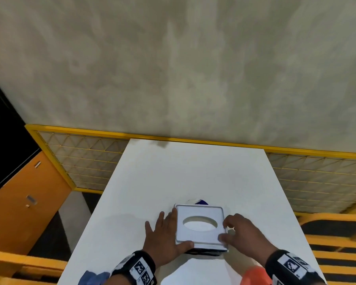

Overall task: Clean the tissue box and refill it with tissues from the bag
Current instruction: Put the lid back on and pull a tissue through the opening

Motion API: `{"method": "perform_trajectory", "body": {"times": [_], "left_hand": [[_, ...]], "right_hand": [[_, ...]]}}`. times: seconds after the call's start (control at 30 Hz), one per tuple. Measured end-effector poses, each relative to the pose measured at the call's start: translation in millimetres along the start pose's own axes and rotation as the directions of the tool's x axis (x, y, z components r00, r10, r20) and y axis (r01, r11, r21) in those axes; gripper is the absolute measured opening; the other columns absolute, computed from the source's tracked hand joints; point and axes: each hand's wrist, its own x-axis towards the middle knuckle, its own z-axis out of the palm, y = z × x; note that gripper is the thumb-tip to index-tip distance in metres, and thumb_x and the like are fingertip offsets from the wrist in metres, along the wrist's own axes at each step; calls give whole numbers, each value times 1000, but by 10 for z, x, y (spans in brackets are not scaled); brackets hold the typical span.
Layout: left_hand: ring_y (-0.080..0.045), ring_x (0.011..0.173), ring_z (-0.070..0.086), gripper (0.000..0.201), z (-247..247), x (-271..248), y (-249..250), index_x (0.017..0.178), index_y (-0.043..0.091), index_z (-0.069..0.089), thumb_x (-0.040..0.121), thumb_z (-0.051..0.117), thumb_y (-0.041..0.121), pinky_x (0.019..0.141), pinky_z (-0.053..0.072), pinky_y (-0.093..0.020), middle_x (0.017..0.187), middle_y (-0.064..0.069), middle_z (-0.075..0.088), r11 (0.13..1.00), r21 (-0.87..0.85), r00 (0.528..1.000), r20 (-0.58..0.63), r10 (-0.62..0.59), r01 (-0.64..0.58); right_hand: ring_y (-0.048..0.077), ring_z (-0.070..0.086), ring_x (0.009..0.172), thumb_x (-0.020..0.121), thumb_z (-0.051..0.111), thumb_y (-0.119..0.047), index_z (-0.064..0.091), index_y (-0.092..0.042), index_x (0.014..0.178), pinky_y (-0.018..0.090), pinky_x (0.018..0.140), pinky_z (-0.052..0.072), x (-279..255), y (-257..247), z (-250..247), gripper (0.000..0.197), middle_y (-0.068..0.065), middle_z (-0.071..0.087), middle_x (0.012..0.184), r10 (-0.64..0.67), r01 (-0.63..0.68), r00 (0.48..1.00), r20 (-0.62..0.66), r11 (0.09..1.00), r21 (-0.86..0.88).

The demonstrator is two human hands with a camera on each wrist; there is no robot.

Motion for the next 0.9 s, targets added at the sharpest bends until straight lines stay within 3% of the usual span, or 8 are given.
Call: {"method": "perform_trajectory", "body": {"times": [0.1,0.2,0.33,0.43,0.5,0.67,0.8,0.9], "left_hand": [[-22,159,-7,131,8,-26,36,159,24,-24,74,54,87,123,-1,-65,172,9,-4,983,-180,1000,2,-18,18],[-23,159,-6,142,56,-45,65,160,24,-23,66,66,83,124,1,-64,172,8,-1,967,-254,999,-5,-34,31],[-22,159,-2,147,89,-16,64,160,23,-21,60,76,72,124,8,-62,171,6,4,952,-301,999,-7,-51,47],[-21,151,28,141,89,25,39,160,24,-18,62,76,62,117,32,-52,166,7,23,949,-313,997,-55,-45,26],[-20,147,35,142,87,25,56,160,25,-20,62,75,63,114,37,-48,164,10,26,944,-329,998,-42,-39,23],[-23,155,18,132,139,45,56,158,37,-24,67,57,89,119,18,-64,169,14,13,946,-316,996,-39,-83,66],[-29,158,1,122,149,58,61,155,40,-28,74,49,90,119,8,-69,170,12,15,960,-253,993,10,-119,117],[-32,158,-1,124,103,34,89,155,38,-29,73,48,91,118,7,-71,171,10,12,964,-238,993,16,-117,117]], "right_hand": [[7,58,68,79,72,-31,62,-27,96,17,61,44,81,-36,-2,21,-3,66,82,51,-45,998,-31,984,173],[8,58,65,82,70,-19,62,-26,100,12,55,41,91,-39,66,21,0,67,80,83,-64,994,-72,969,239],[10,59,69,81,70,-11,64,-26,102,21,65,46,59,-3,144,26,0,65,79,103,-52,985,-135,939,340],[9,59,84,86,66,-14,64,-21,112,20,73,43,73,33,229,27,-5,61,91,92,-38,983,-158,949,314],[8,57,88,90,63,-18,64,-21,117,17,76,40,87,63,271,28,-6,59,97,67,-23,986,-153,962,274],[7,57,89,92,59,-27,61,-26,122,14,73,40,103,116,277,29,-5,59,103,40,-17,993,-109,979,205],[13,56,98,92,58,-26,59,-21,122,24,84,45,166,91,283,31,-1,59,110,70,-55,993,-93,986,157],[19,50,106,87,59,-34,59,-28,116,34,86,48,199,21,179,30,-1,53,117,36,-41,994,-98,998,-51]]}}
